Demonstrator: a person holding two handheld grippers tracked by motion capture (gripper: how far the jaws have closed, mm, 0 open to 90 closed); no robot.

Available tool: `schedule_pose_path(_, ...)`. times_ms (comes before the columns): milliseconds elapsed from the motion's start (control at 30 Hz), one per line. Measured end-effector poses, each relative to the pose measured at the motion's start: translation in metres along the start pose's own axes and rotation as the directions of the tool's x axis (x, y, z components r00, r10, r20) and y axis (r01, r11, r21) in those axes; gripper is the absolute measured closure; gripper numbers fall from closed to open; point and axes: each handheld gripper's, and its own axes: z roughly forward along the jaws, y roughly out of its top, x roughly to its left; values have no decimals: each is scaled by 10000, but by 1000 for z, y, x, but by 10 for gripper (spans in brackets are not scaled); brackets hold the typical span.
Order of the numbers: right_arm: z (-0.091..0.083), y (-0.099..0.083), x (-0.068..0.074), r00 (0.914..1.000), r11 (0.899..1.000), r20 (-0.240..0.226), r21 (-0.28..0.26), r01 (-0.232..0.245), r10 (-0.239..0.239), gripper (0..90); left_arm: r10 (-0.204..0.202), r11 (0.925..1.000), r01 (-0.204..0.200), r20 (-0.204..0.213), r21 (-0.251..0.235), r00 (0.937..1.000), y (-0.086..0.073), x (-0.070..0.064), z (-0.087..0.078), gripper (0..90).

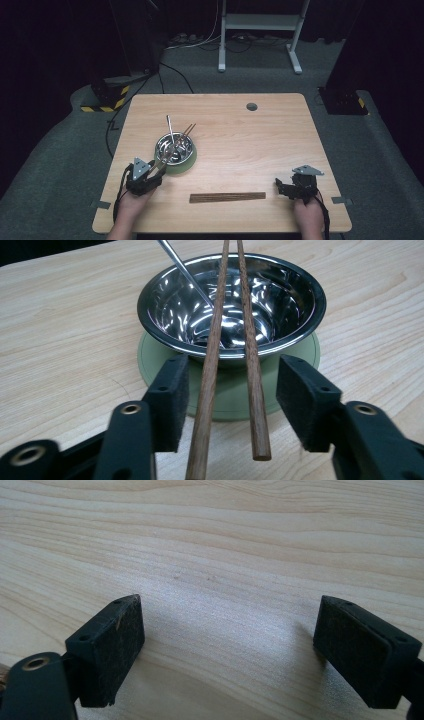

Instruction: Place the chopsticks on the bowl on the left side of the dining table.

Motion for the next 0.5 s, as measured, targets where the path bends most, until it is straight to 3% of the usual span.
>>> schedule_pose_path(233,0,0,0,10000,10000,-7,-3,13,-13,124,-107,9999,107,120,7,9999,-2,-2,-1,638)
schedule_pose_path(500,0,0,0,10000,10000,-34,-2,44,-44,124,289,9996,-289,238,-31,9993,-1,-9,0,733)
